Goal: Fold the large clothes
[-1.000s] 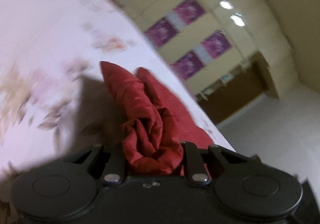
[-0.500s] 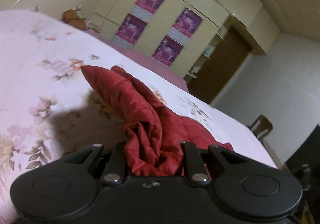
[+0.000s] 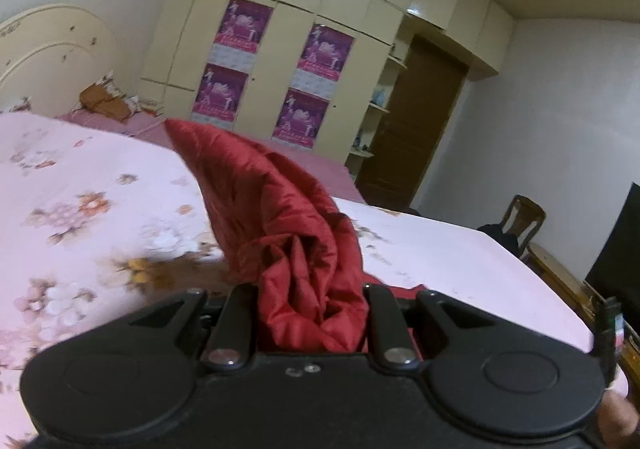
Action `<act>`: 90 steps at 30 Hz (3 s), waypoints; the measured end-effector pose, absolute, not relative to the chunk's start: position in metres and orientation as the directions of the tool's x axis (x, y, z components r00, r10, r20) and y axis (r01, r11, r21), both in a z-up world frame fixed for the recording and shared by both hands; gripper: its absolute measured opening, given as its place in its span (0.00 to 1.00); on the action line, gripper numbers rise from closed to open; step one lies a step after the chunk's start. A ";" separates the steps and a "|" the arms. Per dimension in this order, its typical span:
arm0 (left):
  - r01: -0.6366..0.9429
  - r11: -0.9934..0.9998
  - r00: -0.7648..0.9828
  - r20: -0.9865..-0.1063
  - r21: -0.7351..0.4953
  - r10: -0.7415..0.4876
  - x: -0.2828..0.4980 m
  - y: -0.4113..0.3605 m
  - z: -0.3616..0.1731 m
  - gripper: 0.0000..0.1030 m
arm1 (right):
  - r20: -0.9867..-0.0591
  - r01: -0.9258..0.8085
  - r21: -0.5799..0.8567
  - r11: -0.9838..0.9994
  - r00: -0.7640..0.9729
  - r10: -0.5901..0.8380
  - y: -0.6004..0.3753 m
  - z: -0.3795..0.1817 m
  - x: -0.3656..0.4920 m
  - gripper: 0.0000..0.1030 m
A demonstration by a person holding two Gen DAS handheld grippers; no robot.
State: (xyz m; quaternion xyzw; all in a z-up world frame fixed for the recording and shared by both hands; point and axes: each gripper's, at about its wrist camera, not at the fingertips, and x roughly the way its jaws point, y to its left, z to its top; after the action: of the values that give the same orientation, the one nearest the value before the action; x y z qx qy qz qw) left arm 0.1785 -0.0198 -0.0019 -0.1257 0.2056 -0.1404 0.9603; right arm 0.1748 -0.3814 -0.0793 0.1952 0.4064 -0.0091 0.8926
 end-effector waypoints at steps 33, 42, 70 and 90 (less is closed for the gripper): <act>0.357 0.868 0.708 -0.506 -0.346 -0.493 0.231 -0.082 -0.028 0.41 | -0.592 0.127 0.570 0.812 0.749 0.299 -0.475 -0.051 0.171 0.01; 0.271 0.903 0.726 -0.545 -0.334 -0.419 0.288 -0.050 -0.056 0.34 | -0.492 -0.046 0.400 0.916 0.832 0.256 -0.423 -0.003 0.189 0.77; 0.446 0.872 0.556 -0.701 -0.202 -0.447 0.342 -0.127 -0.107 0.33 | -0.763 -0.016 0.219 0.976 0.621 0.181 -0.403 -0.096 0.241 0.24; 0.515 0.843 0.632 -0.596 -0.155 -0.496 0.195 -0.103 -0.081 0.32 | -0.647 -0.438 0.102 0.893 0.653 0.394 -0.357 -0.018 0.092 0.24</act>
State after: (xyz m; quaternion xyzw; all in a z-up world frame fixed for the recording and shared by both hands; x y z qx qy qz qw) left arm 0.1946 -0.1028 -0.0809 0.0148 0.3253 -0.2799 0.9031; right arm 0.0925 -0.3571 -0.0176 -0.0314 0.3479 0.2289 0.9086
